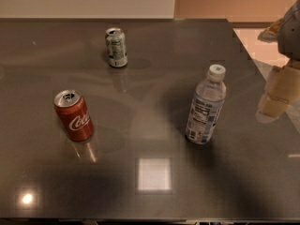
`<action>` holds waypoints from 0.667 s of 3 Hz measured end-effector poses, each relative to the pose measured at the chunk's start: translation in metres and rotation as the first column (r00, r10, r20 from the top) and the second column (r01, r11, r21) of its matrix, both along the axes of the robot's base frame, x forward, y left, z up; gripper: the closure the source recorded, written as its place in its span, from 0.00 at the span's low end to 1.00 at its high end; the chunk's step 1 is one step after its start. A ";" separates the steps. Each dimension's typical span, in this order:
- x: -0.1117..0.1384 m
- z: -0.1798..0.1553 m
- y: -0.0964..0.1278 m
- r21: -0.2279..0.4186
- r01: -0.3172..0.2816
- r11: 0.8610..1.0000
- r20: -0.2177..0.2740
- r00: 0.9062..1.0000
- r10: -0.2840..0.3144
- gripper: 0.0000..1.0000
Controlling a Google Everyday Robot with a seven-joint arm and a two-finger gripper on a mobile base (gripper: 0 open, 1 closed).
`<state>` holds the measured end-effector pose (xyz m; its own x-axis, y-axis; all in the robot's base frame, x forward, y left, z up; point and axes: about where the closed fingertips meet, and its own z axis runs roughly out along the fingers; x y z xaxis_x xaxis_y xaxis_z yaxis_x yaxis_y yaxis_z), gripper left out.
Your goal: Knock blue plastic bottle over
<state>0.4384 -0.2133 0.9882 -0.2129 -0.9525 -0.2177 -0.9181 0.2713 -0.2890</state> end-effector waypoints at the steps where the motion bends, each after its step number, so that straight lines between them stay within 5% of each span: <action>1: 0.000 0.001 0.000 0.007 0.000 1.000 0.002 1.000 0.000 0.00; 2: 0.002 -0.004 0.005 0.086 0.006 0.996 0.011 1.000 -0.007 0.00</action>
Offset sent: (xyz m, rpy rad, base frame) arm 0.0068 0.0118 -0.0163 0.2650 -0.0160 -0.0211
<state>0.4402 -0.2086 0.9845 -0.2158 -0.9290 -0.3008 -0.9131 0.3011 -0.2748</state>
